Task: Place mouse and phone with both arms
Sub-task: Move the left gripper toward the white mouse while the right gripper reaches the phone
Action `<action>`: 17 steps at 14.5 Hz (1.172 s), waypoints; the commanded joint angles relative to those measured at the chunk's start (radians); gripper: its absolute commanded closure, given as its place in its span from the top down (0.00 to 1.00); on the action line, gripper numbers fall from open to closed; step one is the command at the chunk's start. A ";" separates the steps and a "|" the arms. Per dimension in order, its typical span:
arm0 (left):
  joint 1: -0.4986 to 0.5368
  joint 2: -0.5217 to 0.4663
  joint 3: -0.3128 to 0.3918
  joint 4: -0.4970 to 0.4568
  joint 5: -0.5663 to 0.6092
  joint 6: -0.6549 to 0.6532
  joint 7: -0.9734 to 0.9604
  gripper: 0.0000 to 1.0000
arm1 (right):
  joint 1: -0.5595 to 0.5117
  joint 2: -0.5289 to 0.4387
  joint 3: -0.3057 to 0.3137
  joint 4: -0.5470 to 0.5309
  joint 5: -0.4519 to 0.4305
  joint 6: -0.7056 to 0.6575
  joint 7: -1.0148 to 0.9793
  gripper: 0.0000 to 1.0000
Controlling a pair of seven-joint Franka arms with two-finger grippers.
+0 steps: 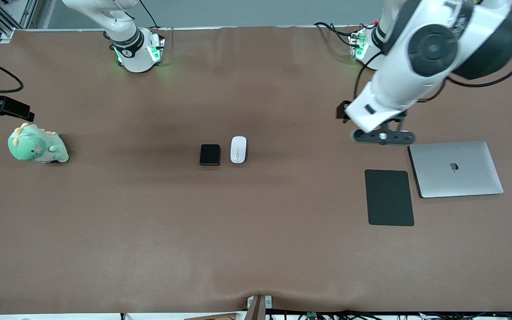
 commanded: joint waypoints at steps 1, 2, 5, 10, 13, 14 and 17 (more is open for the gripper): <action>-0.066 0.012 -0.001 -0.020 -0.019 0.073 -0.091 1.00 | 0.006 0.016 0.002 0.001 0.003 0.017 0.005 1.00; -0.088 0.021 -0.001 -0.028 -0.019 0.111 -0.126 1.00 | 0.013 0.025 0.002 0.001 0.001 0.017 0.005 1.00; -0.120 0.047 -0.009 -0.026 -0.043 0.202 -0.209 1.00 | 0.016 0.071 0.004 -0.002 0.004 0.019 0.005 1.00; -0.125 0.052 -0.013 -0.014 -0.136 0.238 -0.225 1.00 | 0.033 0.135 0.004 -0.010 0.007 0.060 0.006 1.00; -0.125 0.056 -0.027 -0.012 -0.136 0.265 -0.225 1.00 | 0.024 0.157 0.004 -0.032 0.029 0.091 0.006 1.00; -0.131 0.064 -0.029 -0.012 -0.136 0.293 -0.225 1.00 | 0.021 0.157 0.004 -0.057 0.046 0.117 0.006 1.00; -0.145 0.076 -0.027 -0.012 -0.131 0.319 -0.242 1.00 | 0.027 0.157 0.004 -0.120 0.049 0.171 0.006 1.00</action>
